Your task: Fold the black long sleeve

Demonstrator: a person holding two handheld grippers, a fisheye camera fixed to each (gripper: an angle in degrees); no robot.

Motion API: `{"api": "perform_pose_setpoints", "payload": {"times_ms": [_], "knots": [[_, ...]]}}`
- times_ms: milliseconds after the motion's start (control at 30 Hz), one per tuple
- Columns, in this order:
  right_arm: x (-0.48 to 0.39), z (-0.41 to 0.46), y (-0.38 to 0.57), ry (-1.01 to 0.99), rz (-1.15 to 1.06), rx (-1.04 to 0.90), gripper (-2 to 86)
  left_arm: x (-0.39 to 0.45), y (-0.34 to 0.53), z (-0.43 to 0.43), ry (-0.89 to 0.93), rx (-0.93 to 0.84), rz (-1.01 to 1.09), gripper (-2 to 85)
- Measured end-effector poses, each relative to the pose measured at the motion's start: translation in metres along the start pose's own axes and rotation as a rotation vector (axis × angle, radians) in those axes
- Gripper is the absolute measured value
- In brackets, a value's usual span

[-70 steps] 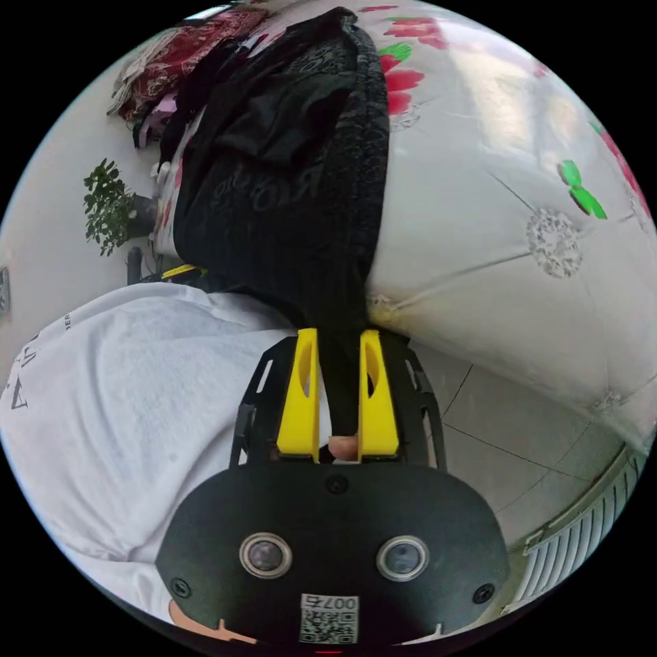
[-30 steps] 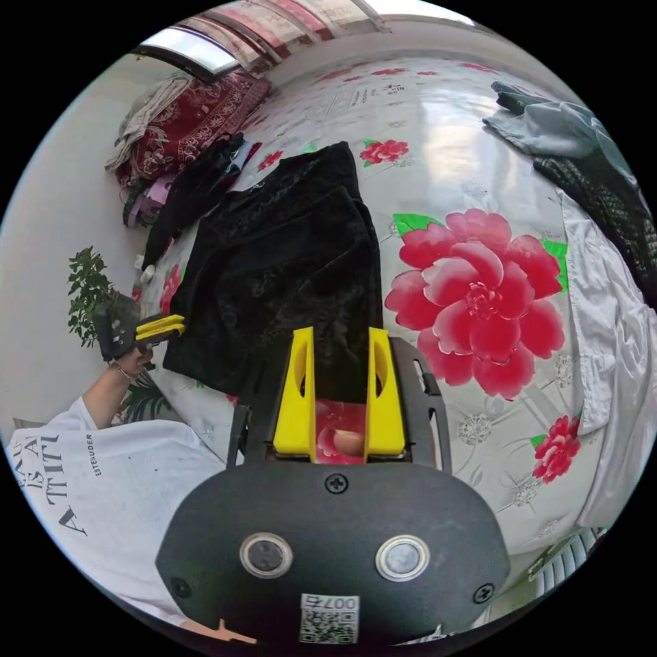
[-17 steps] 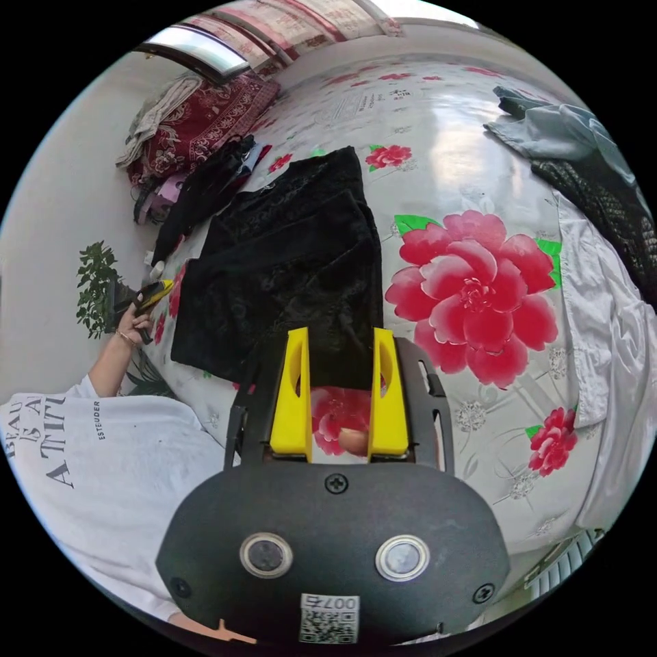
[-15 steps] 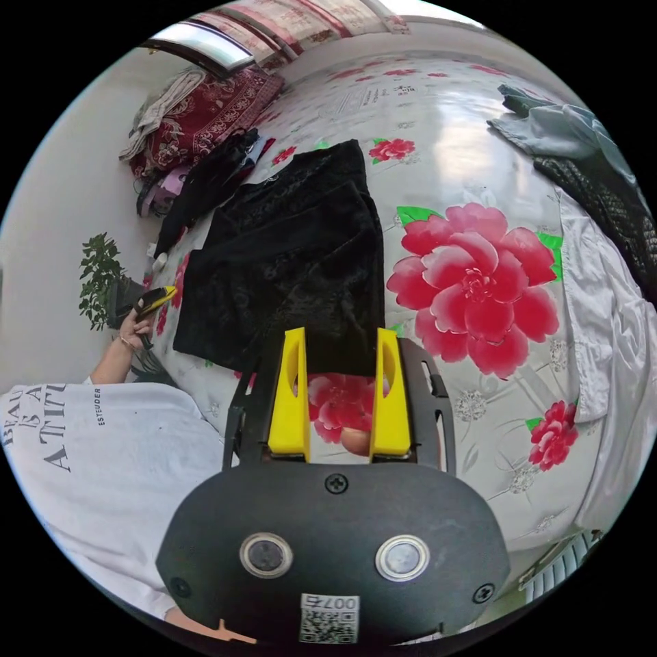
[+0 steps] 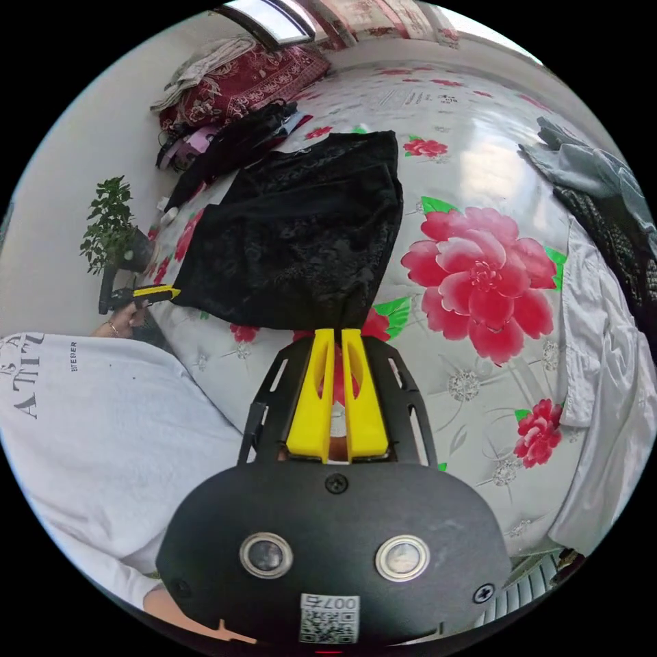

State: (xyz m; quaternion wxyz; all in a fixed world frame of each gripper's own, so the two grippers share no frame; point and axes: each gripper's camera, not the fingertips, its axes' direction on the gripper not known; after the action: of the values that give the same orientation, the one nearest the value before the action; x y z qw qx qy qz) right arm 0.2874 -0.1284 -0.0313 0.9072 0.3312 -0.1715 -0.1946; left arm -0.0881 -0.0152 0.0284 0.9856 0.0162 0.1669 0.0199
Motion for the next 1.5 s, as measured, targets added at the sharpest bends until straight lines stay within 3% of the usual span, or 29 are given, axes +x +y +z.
{"api": "perform_pose_setpoints", "payload": {"times_ms": [267,433,600,733,833,933,1167,1267,1500], "knots": [[0.027,-0.095,0.089,-0.387,0.119,0.179,-0.2,-0.071,0.075,-0.079,0.650,0.168,-0.121,-0.9],[0.053,-0.140,0.087,-0.609,0.194,0.249,-0.2,-0.102,0.063,-0.096,0.800,0.201,-0.216,-0.9],[0.076,-0.160,0.013,-0.611,0.177,0.295,0.2,-0.120,-0.034,-0.092,0.710,0.241,-0.219,-0.3],[0.107,-0.140,-0.050,-0.393,0.280,0.393,1.9,-0.127,-0.116,-0.049,0.540,0.262,-0.376,4.1],[0.130,-0.106,-0.056,-0.259,0.392,0.405,3.9,-0.120,-0.128,-0.028,0.430,0.250,-0.411,6.3],[0.137,-0.059,-0.032,-0.204,0.445,0.326,6.1,-0.107,-0.104,-0.012,0.388,0.215,-0.337,6.4],[0.155,0.042,0.080,-0.407,0.767,0.404,10.1,-0.117,0.010,0.011,0.385,0.131,-0.411,6.8],[0.154,0.077,0.080,-0.516,0.814,0.456,10.5,-0.126,0.038,0.017,0.446,0.137,-0.492,7.0],[0.130,0.100,0.005,-0.466,0.768,0.494,6.3,-0.134,0.052,0.020,0.484,0.156,-0.543,7.3]]}}
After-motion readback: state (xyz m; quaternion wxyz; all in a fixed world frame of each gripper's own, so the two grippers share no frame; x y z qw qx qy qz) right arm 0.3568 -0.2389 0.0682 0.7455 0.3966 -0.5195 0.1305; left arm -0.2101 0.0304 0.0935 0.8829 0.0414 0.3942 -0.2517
